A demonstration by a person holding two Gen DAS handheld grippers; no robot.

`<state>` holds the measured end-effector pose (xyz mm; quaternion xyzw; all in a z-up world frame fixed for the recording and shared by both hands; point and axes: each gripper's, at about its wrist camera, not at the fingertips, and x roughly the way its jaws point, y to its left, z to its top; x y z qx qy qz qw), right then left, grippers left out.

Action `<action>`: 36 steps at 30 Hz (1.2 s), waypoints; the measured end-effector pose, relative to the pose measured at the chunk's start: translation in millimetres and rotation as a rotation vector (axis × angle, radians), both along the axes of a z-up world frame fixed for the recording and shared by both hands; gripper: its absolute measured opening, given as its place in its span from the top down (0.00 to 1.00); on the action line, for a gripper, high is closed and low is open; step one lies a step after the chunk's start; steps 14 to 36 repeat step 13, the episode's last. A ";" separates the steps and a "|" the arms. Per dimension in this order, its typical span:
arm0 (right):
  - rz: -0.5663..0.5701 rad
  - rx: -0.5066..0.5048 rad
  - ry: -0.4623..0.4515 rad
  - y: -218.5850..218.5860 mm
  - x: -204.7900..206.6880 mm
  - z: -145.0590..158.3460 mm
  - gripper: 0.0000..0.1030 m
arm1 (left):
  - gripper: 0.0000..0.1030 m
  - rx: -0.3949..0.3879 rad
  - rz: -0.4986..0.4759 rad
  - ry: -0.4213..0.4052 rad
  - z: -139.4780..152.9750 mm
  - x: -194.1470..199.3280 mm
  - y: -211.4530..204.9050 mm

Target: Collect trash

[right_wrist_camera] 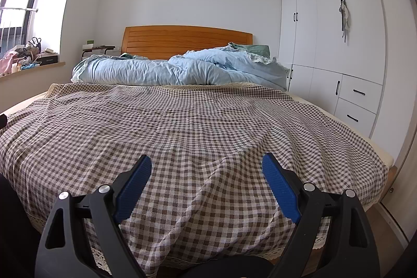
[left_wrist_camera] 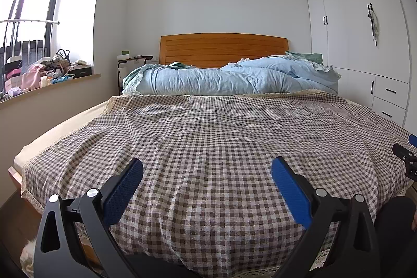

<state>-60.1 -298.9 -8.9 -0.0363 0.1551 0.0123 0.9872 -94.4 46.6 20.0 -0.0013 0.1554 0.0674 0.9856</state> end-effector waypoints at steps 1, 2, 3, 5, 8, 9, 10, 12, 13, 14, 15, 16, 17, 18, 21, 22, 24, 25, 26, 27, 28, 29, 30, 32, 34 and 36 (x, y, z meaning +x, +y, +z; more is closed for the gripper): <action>0.000 0.000 -0.001 -0.1 -0.1 0.0 0.19 | 0.07 -0.001 -0.002 -0.005 0.1 -0.8 0.3; 0.000 0.001 0.000 -0.1 0.1 0.0 0.19 | 0.07 0.000 -0.002 -0.006 0.1 -1.3 0.1; 0.000 0.001 0.000 -0.1 0.0 0.0 0.19 | 0.07 0.002 -0.003 -0.003 -0.1 -0.9 0.0; 0.000 0.002 0.000 -0.5 -0.2 0.0 0.19 | 0.07 0.006 -0.003 0.003 -0.4 0.6 -1.0; 0.000 0.002 0.000 -0.6 0.0 0.0 0.19 | 0.07 -0.001 -0.004 0.011 -0.8 2.2 0.4; -0.002 0.001 0.000 -0.5 0.0 -0.1 0.16 | 0.07 -0.004 -0.002 0.014 -1.1 3.0 1.0; -0.003 0.001 -0.001 -0.7 -0.5 0.0 0.14 | 0.07 -0.006 -0.003 0.018 -1.2 3.6 1.4; -0.003 0.004 0.002 -0.5 -0.3 0.6 0.14 | 0.07 -0.004 -0.004 0.022 -1.5 4.6 1.3; -0.003 0.005 0.007 -0.2 0.6 1.1 0.14 | 0.07 -0.006 -0.004 0.027 -1.5 5.6 1.5; -0.003 0.005 0.007 -0.2 0.6 1.1 0.14 | 0.07 -0.006 -0.004 0.027 -1.5 5.6 1.5; -0.003 0.005 0.007 -0.2 0.6 1.1 0.14 | 0.07 -0.006 -0.004 0.027 -1.5 5.6 1.5; -0.003 0.005 0.007 -0.2 0.6 1.1 0.14 | 0.07 -0.006 -0.004 0.027 -1.5 5.6 1.5; -0.003 0.005 0.007 -0.2 0.6 1.1 0.14 | 0.07 -0.006 -0.004 0.027 -1.5 5.6 1.5; -0.003 0.005 0.007 -0.2 0.6 1.1 0.14 | 0.07 -0.006 -0.004 0.027 -1.5 5.6 1.5; -0.003 0.005 0.007 -0.2 0.6 1.1 0.14 | 0.07 -0.006 -0.004 0.027 -1.5 5.6 1.5; -0.003 0.005 0.007 -0.2 0.6 1.1 0.14 | 0.07 -0.006 -0.004 0.027 -1.5 5.6 1.5; -0.003 0.005 0.007 -0.2 0.6 1.1 0.14 | 0.07 -0.006 -0.004 0.027 -1.5 5.6 1.5; -0.003 0.005 0.007 -0.2 0.6 1.1 0.14 | 0.07 -0.006 -0.004 0.027 -1.5 5.6 1.5; -0.003 0.005 0.007 -0.2 0.6 1.1 0.14 | 0.07 -0.006 -0.004 0.027 -1.5 5.6 1.5; -0.003 0.005 0.007 -0.2 0.6 1.1 0.14 | 0.07 -0.006 -0.004 0.027 -1.5 5.6 1.5; -0.003 0.005 0.007 -0.2 0.6 1.1 0.14 | 0.07 -0.006 -0.004 0.027 -1.5 5.6 1.5; -0.003 0.005 0.007 -0.2 0.6 1.1 0.14 | 0.07 -0.006 -0.004 0.027 -1.5 5.6 1.5; -0.003 0.005 0.007 -0.2 0.6 1.1 0.14 | 0.07 -0.006 -0.004 0.027 -1.5 5.6 1.5; -0.003 0.005 0.007 -0.2 0.6 1.1 0.14 | 0.07 -0.006 -0.004 0.027 -1.5 5.6 1.5; -0.003 0.005 0.007 -0.2 0.6 1.1 0.14 | 0.07 -0.006 -0.004 0.027 -1.5 5.6 1.5; -0.003 0.005 0.007 -0.2 0.6 1.1 0.14 | 0.07 -0.006 -0.004 0.027 -1.5 5.6 1.5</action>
